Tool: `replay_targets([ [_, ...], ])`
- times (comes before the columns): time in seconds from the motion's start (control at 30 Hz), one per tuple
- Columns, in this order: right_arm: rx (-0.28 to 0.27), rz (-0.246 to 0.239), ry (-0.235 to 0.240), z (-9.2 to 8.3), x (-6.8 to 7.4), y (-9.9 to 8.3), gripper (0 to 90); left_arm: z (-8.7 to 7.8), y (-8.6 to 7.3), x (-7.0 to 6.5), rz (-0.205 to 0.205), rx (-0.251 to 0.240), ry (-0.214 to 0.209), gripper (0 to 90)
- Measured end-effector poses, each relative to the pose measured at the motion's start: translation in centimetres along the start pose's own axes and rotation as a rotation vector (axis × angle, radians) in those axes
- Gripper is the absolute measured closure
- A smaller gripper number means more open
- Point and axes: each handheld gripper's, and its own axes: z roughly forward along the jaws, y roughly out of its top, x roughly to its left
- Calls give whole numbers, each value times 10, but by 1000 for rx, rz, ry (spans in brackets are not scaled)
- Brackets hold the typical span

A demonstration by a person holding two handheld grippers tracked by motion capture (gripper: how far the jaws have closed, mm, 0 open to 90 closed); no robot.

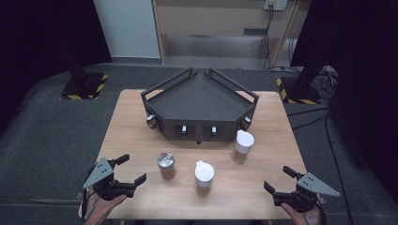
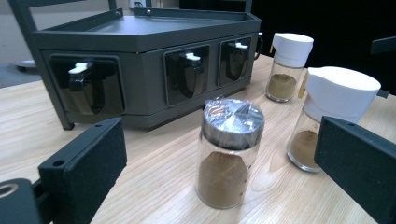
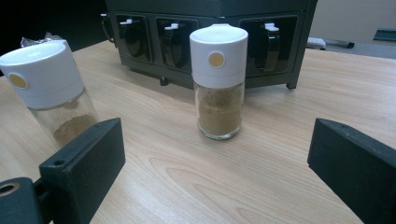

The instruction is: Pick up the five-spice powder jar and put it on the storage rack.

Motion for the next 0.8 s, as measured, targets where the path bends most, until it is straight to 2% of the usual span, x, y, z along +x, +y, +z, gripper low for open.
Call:
replay_targets([
  [0.17, 0, 1, 2, 0, 0, 0, 40, 9, 9, -1, 15, 18, -15, 13],
  [0.23, -1, 0, 2, 0, 0, 0, 41, 18, 13, -2, 18, 33, -24, 15],
  [0.6, -1, 2, 3, 0, -1, 0, 43, 45, 16, -1, 16, 75, -49, 27],
  [0.8, -1, 2, 4, 0, -1, 0, 44, 61, 14, 6, 3, 82, -83, 29],
])
